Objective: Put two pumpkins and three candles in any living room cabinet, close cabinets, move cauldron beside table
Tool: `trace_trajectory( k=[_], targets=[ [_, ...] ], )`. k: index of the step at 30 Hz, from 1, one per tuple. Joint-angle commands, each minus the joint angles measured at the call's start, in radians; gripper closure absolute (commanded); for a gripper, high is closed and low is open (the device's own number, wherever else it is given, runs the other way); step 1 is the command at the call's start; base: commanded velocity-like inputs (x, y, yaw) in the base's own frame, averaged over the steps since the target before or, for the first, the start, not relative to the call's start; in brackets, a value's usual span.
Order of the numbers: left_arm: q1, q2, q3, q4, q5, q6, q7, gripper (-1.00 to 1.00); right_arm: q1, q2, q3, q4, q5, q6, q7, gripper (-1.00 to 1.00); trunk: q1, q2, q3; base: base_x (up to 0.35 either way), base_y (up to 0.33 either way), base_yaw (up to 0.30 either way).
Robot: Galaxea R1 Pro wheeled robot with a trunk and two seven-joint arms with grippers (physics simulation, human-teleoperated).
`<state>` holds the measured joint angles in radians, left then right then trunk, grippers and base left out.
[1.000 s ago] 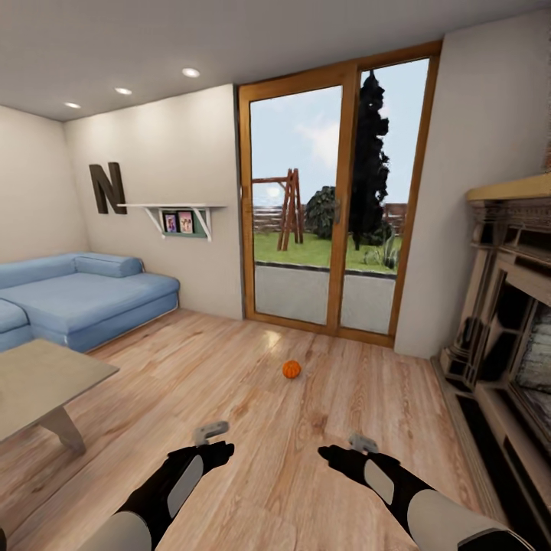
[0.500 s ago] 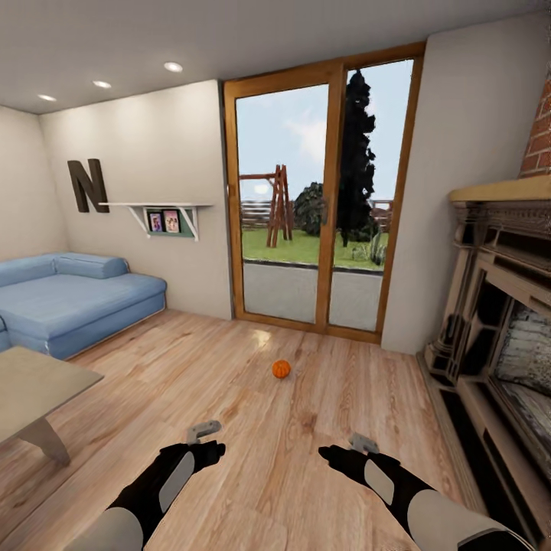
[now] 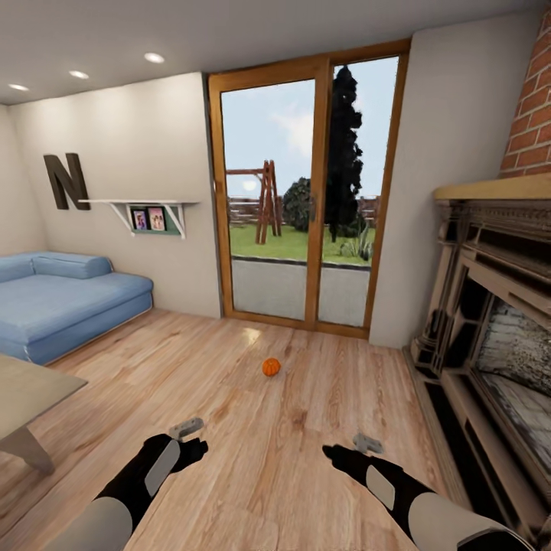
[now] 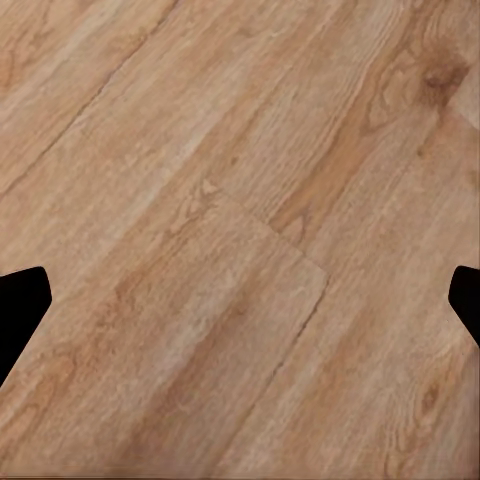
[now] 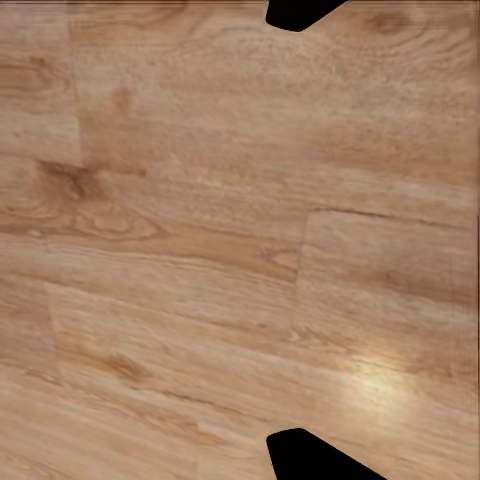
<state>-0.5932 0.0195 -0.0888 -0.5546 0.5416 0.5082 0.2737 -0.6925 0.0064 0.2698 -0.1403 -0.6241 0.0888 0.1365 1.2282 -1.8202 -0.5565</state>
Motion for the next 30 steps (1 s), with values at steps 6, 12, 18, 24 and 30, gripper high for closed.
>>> trace_trajectory(
  k=[6,12,18,24,30],
  targets=[
    [0.000,0.002,0.002,-0.002,0.009,0.003,0.011,-1.00,-0.001,-0.001,0.008,0.009,-0.011,-0.004,0.000,-1.00,0.000,-0.001,-0.011,0.152,0.000,-0.090],
    [0.000,0.002,0.003,-0.001,0.009,0.003,0.012,-1.00,-0.001,0.000,0.004,0.008,-0.015,-0.002,0.003,-1.00,0.000,-0.001,-0.020,0.295,0.130,-0.074],
    [0.000,0.002,0.003,-0.001,0.010,0.004,0.012,-1.00,-0.001,0.002,0.003,0.008,-0.014,0.003,0.003,-1.00,0.000,-0.001,-0.021,0.242,0.248,-0.014],
    [0.034,0.003,0.009,0.033,0.028,-0.030,-0.015,-1.00,0.000,0.002,0.003,0.014,-0.014,0.031,0.018,-1.00,0.000,-0.001,-0.021,-0.002,0.000,0.000],
    [0.068,0.002,0.010,0.067,0.022,-0.062,-0.015,-1.00,-0.001,0.001,0.003,0.010,-0.015,0.030,0.014,-1.00,0.000,-0.001,-0.021,-0.100,0.070,0.000]
  ],
)
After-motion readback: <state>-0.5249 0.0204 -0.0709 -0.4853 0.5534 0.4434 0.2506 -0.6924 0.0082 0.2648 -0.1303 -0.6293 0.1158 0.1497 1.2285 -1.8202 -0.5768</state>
